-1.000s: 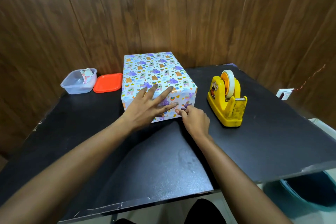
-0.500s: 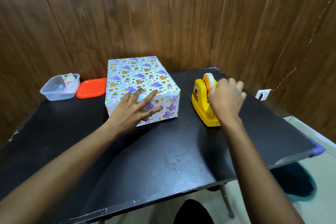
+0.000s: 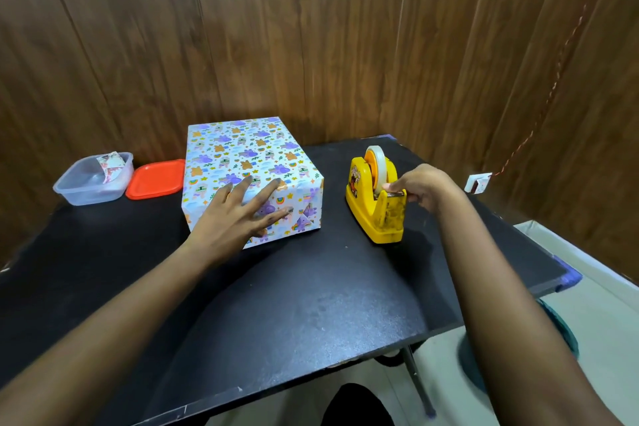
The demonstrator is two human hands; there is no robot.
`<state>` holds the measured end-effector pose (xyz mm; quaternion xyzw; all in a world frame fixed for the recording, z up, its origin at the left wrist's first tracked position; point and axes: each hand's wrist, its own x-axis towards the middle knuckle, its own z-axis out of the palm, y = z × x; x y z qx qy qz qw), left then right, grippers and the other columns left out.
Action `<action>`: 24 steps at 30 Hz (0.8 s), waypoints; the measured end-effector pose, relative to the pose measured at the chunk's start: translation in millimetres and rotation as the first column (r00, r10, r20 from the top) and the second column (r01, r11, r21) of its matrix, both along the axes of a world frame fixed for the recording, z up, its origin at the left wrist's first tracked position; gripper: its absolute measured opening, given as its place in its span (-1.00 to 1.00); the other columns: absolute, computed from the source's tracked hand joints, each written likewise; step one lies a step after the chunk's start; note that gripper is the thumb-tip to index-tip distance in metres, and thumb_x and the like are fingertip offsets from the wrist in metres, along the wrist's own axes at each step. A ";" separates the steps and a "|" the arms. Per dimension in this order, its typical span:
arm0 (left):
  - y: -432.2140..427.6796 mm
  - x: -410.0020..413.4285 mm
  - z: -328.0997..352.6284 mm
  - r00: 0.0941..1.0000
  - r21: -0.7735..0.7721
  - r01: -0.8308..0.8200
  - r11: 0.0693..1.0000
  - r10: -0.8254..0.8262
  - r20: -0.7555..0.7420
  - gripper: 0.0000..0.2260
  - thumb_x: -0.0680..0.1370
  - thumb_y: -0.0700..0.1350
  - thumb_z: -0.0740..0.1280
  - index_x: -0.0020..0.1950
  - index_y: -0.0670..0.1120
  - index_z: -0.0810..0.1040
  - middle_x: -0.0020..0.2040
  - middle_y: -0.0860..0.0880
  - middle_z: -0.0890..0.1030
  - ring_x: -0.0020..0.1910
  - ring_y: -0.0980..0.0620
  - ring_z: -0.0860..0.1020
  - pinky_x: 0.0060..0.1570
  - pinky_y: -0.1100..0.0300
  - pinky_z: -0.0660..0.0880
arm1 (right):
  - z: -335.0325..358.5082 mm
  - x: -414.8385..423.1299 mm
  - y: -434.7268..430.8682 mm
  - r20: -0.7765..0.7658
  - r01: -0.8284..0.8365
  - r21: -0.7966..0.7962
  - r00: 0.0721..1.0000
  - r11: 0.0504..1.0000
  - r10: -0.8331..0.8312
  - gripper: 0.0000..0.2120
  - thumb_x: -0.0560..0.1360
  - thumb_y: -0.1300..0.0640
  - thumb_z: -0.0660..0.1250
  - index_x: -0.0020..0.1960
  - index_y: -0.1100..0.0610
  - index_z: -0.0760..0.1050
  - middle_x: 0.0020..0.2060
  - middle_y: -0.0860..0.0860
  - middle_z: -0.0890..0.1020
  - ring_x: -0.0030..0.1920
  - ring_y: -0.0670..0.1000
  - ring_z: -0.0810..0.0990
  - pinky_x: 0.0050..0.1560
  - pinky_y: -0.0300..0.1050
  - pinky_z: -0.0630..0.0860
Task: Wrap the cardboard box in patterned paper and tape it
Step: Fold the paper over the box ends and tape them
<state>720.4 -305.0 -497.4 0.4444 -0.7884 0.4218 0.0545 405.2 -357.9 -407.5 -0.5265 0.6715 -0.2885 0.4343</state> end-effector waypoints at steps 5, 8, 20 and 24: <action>-0.7 0.5 -1.3 0.999 0.000 0.032 0.999 -0.032 -0.031 -0.26 0.35 0.04 0.51 0.45 0.16 0.23 0.53 -0.10 -0.14 0.22 -0.39 0.41 0.02 -0.15 0.39 | 1.1 -12.6 2.3 0.224 0.099 -0.116 0.972 0.988 -0.071 -0.75 0.38 0.26 0.47 0.04 0.30 0.58 0.07 0.14 0.60 -0.08 0.01 0.52 0.12 -0.06 0.46; -1.2 1.8 -3.0 0.997 0.008 0.048 0.999 -0.047 -0.057 -0.11 0.35 0.04 0.51 0.52 0.17 0.03 0.54 -0.09 -0.16 0.22 -0.39 0.40 0.02 -0.15 0.39 | -12.5 -17.4 16.8 0.237 0.103 -0.100 0.969 0.990 -0.077 -0.94 0.44 0.26 0.42 -0.15 0.25 0.55 -0.28 0.06 0.53 -0.36 -0.07 0.38 -0.35 -0.24 0.30; -0.3 -2.3 -0.3 0.998 -0.010 0.034 0.999 -0.034 -0.058 -0.27 0.34 0.01 0.52 0.44 0.13 0.28 0.53 -0.08 -0.15 0.23 -0.41 0.40 0.00 -0.18 0.40 | -74.2 7.3 32.4 0.600 0.367 -0.100 0.764 0.925 -0.238 -0.68 0.49 0.06 0.39 -0.36 0.18 0.42 -0.50 0.04 0.53 -0.49 -0.06 0.49 -0.48 -0.26 0.38; 0.5 -3.5 -1.4 0.998 -0.031 0.022 0.999 -0.024 -0.058 -0.29 0.35 0.02 0.51 0.43 0.13 0.28 0.52 -0.10 -0.02 0.22 -0.40 0.41 0.01 -0.16 0.39 | -93.4 15.7 40.8 0.774 0.367 0.050 0.574 0.929 -0.269 -0.70 0.52 0.13 0.35 -0.33 0.22 0.41 -0.62 0.02 0.53 -0.57 -0.08 0.55 -0.52 -0.30 0.50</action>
